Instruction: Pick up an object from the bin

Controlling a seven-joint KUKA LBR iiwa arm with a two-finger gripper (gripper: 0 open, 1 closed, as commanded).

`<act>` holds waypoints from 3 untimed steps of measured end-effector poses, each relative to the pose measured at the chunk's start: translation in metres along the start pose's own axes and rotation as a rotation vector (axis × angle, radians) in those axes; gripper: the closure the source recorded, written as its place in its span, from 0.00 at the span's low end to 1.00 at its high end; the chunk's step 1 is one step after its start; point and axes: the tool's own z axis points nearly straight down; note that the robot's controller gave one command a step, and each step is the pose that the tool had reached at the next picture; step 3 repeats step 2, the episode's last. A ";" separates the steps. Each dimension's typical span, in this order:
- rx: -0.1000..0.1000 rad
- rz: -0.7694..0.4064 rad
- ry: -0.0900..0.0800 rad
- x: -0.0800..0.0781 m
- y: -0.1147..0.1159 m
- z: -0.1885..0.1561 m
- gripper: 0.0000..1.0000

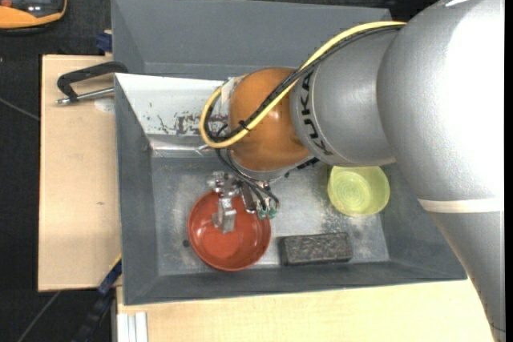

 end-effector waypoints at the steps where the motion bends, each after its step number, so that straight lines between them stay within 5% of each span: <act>1: -0.001 -0.056 -0.012 0.024 -0.006 -0.114 1.00; 2: -0.004 -0.022 -0.026 -0.003 0.011 -0.272 1.00; 3: -0.004 -0.022 -0.026 -0.003 0.011 -0.272 1.00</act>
Offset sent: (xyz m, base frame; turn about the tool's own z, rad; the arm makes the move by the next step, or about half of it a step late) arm -0.0256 -0.0118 0.1093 -0.0550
